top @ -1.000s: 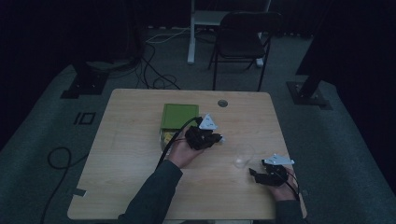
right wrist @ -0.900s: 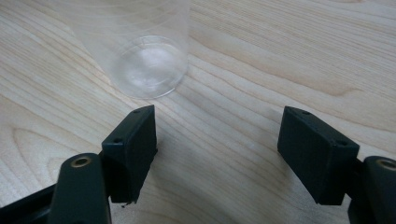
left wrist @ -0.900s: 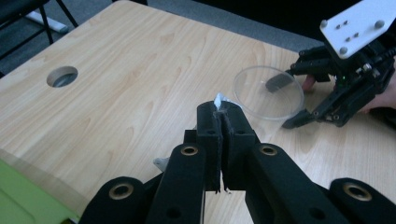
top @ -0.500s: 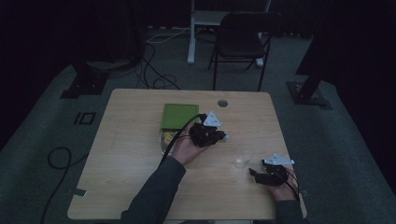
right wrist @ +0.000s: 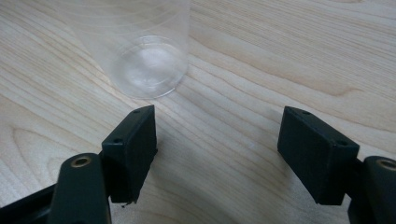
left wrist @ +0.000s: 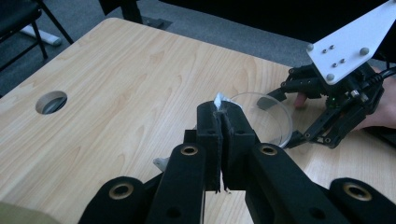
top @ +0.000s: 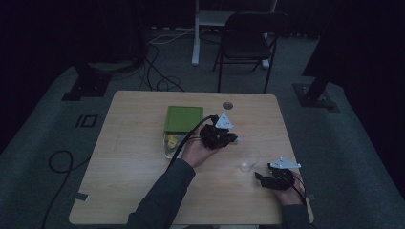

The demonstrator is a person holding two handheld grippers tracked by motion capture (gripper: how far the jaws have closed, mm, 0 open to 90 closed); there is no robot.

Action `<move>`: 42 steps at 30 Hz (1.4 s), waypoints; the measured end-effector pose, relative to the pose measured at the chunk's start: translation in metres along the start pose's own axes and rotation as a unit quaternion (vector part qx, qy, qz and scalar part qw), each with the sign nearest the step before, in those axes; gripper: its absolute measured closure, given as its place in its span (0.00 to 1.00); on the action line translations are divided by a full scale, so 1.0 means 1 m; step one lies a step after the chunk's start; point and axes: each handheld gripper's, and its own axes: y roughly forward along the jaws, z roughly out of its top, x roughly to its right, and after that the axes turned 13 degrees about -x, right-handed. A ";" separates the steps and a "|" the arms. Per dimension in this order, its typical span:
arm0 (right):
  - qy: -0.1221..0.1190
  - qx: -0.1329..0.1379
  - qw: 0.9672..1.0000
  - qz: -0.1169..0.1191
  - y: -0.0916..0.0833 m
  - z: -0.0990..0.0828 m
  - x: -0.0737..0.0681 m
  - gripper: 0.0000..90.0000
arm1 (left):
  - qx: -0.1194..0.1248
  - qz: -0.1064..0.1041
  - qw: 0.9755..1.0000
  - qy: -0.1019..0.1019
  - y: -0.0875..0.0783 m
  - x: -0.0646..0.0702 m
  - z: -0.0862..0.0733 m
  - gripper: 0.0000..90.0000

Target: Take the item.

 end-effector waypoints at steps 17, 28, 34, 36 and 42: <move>0.000 0.000 1.000 0.000 0.000 0.000 0.000 0.31 | -0.002 -0.012 1.000 0.009 0.014 0.008 0.011 0.98; 0.001 0.000 1.000 0.000 0.000 0.000 0.000 0.31 | -0.004 -0.018 1.000 0.016 0.024 0.014 0.019 0.98; 0.001 0.000 1.000 0.000 0.000 0.000 0.000 0.31 | -0.006 -0.024 0.999 0.022 0.033 0.021 0.023 0.98; 0.001 -0.001 1.000 0.001 0.000 0.000 0.000 0.31 | -0.005 -0.027 0.999 0.023 0.036 0.023 0.025 0.98; 0.001 0.000 1.000 0.000 0.000 0.000 0.000 0.31 | -0.013 -0.029 0.999 0.031 0.045 0.027 0.028 0.98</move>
